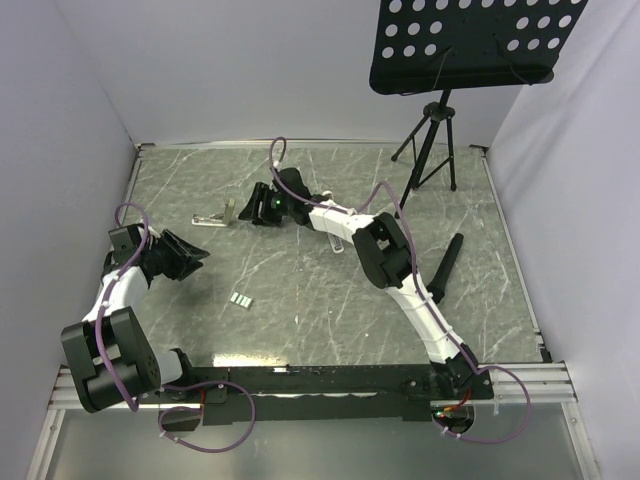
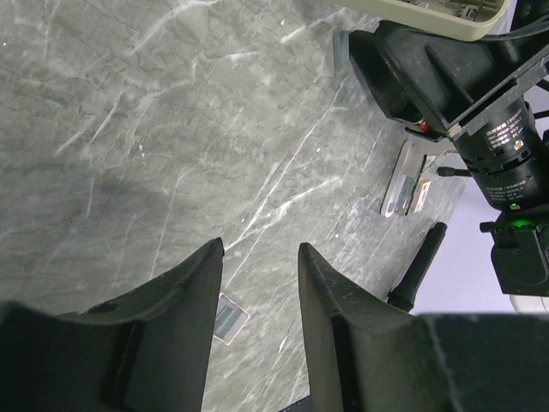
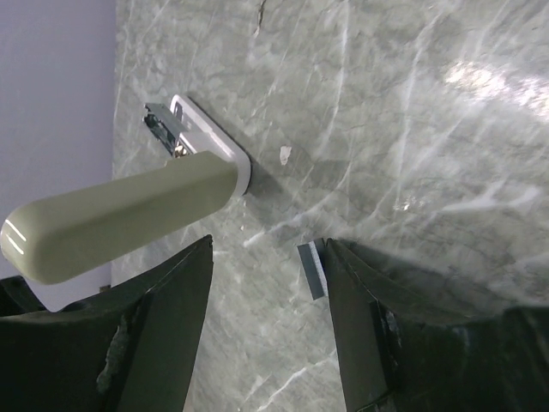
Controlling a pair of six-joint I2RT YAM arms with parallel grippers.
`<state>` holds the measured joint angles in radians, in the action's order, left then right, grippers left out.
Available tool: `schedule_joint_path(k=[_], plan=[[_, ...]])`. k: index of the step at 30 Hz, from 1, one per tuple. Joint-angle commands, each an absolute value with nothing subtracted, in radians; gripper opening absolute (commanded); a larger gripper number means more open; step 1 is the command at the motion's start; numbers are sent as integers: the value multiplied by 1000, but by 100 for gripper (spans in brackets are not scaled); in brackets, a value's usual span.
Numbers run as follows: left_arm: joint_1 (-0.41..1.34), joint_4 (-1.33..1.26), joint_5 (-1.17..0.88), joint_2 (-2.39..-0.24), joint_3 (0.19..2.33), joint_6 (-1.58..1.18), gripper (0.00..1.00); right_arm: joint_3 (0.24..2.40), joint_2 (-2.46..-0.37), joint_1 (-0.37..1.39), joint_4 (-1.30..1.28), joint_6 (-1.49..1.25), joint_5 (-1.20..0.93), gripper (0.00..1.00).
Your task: Unload the staples from the stapler
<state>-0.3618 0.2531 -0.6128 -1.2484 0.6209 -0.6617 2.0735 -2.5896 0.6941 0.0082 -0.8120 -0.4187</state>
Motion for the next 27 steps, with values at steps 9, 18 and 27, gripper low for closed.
schedule_joint_path(k=[9, 18, 27], plan=[[-348, 256, -617, -1233, 632, -646, 45, 2043, -2549, 745, -156, -729, -371, 54], [-345, 262, -609, -1239, 632, -650, 46, 2079, -2548, 779, -233, -683, -313, 46], [-342, 262, -591, -1218, 629, -657, 47, 2086, -2525, 811, -313, -650, -175, 37]])
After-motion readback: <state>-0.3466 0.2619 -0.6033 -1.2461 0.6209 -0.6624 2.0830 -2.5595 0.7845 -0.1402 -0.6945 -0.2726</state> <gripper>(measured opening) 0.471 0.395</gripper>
